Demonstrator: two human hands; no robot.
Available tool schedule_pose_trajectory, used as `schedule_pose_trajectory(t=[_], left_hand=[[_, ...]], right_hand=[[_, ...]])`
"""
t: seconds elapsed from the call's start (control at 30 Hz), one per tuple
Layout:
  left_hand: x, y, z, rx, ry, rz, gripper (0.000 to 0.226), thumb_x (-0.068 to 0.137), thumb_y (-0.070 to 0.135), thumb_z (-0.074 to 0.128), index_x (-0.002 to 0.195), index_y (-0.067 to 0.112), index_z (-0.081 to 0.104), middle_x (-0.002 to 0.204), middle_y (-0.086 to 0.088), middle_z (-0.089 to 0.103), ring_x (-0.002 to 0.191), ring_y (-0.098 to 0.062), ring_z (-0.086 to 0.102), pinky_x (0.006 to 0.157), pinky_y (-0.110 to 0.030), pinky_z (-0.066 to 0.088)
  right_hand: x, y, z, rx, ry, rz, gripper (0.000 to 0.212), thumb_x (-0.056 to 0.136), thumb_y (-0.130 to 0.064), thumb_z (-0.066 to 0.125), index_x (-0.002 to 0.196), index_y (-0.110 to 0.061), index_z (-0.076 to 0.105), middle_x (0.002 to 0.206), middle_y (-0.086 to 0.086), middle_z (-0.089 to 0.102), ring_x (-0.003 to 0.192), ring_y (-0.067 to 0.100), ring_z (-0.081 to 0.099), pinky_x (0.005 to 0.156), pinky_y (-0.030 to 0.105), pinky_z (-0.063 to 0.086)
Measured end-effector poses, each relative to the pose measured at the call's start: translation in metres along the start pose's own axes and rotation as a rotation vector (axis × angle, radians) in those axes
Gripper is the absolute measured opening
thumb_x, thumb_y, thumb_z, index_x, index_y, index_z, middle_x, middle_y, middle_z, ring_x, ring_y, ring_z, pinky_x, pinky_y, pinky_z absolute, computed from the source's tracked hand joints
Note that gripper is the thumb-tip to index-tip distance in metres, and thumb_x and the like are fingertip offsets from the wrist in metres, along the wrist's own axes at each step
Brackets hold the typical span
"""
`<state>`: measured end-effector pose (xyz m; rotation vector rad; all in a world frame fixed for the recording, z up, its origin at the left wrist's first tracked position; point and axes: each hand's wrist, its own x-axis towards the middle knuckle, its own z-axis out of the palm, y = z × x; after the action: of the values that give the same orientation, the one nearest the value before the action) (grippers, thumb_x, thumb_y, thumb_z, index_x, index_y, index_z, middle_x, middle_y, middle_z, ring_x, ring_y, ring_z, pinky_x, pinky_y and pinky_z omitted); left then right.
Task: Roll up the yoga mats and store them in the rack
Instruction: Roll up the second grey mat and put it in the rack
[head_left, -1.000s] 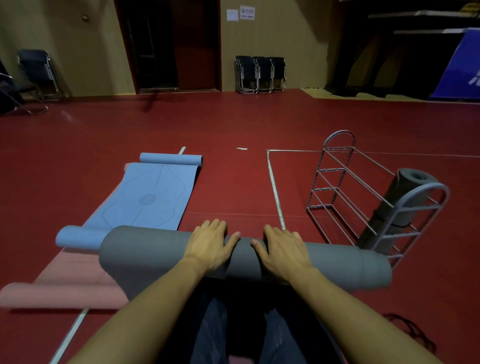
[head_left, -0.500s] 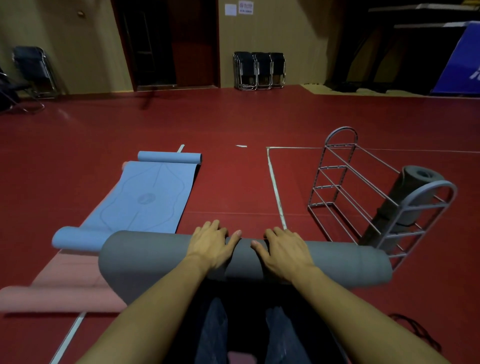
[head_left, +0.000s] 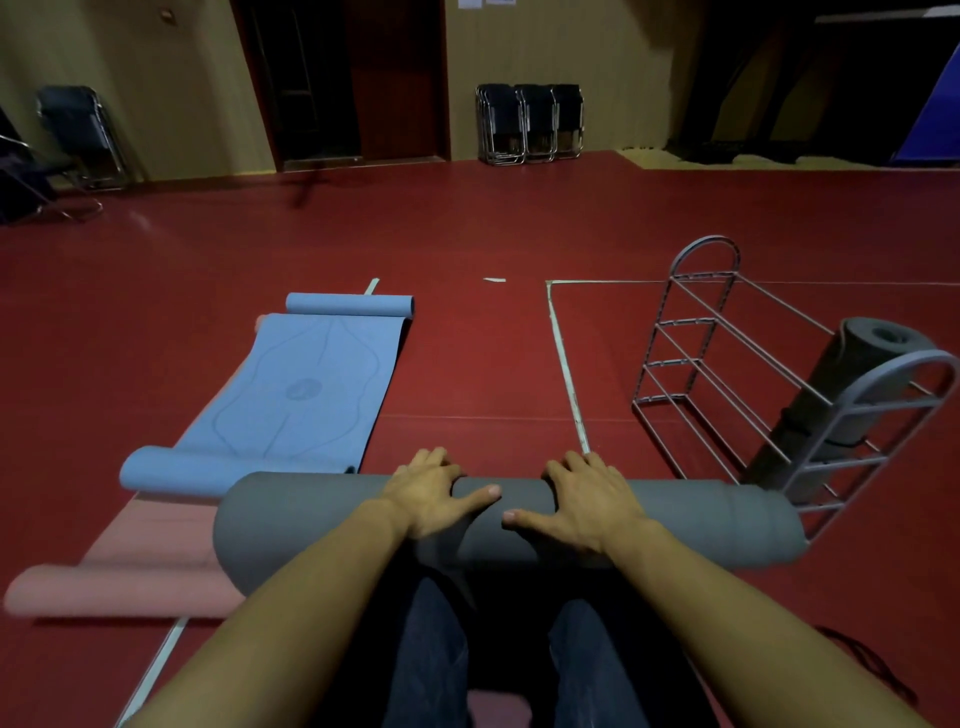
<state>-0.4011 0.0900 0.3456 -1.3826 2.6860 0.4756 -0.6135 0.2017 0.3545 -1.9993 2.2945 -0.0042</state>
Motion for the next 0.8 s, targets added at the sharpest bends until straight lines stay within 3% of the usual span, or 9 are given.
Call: schedule_pose_trajectory(t=[0.13, 0.23, 0.4, 0.6, 0.8], left_hand=[[0.002, -0.008, -0.004, -0.014, -0.03, 0.059, 0.107, 0.072, 0.099, 0.028, 0.138, 0.022, 0.059, 0.123, -0.002, 0.055, 0.118, -0.026, 0.056, 0.102, -0.043, 0.045], [-0.001, -0.005, -0.006, -0.018, -0.098, 0.079, 0.095, 0.072, 0.093, 0.054, 0.135, 0.022, 0.05, 0.128, 0.0, 0.056, 0.117, -0.025, 0.057, 0.099, -0.04, 0.045], [-0.004, -0.004, -0.002, 0.151, -0.155, 0.112, 0.107, 0.055, 0.082, 0.081, 0.136, 0.023, 0.044, 0.134, 0.0, 0.053, 0.121, -0.027, 0.053, 0.107, -0.044, 0.038], [-0.001, -0.009, 0.007, 0.194, -0.073, 0.127, 0.106, 0.052, 0.089, 0.073, 0.131, 0.024, 0.045, 0.129, 0.003, 0.053, 0.118, -0.025, 0.053, 0.104, -0.049, 0.039], [-0.007, -0.01, 0.01, 0.204, 0.003, 0.122, 0.107, 0.054, 0.094, 0.065, 0.136, 0.027, 0.047, 0.127, 0.006, 0.054, 0.119, -0.022, 0.053, 0.104, -0.048, 0.039]], right_hand=[[0.006, 0.006, -0.004, -0.021, -0.051, -0.039, 0.1, 0.065, -0.103, 0.035, 0.119, -0.023, 0.058, 0.116, 0.002, 0.061, 0.111, 0.028, 0.059, 0.094, 0.044, 0.042], [0.008, 0.012, -0.001, -0.012, -0.139, -0.069, 0.106, 0.059, -0.104, 0.043, 0.127, -0.024, 0.051, 0.124, 0.0, 0.059, 0.115, 0.028, 0.059, 0.097, 0.047, 0.041], [0.012, 0.016, 0.0, -0.075, -0.182, -0.139, 0.105, 0.056, -0.098, 0.059, 0.126, -0.021, 0.047, 0.125, -0.001, 0.057, 0.114, 0.027, 0.058, 0.097, 0.047, 0.042], [0.01, 0.021, 0.008, -0.054, -0.075, -0.17, 0.099, 0.058, -0.102, 0.049, 0.12, -0.025, 0.049, 0.117, -0.004, 0.058, 0.105, 0.024, 0.059, 0.09, 0.042, 0.044], [0.003, 0.019, 0.011, -0.124, 0.008, -0.165, 0.1, 0.062, -0.101, 0.043, 0.125, -0.024, 0.051, 0.123, -0.003, 0.058, 0.112, 0.024, 0.058, 0.096, 0.044, 0.043]])
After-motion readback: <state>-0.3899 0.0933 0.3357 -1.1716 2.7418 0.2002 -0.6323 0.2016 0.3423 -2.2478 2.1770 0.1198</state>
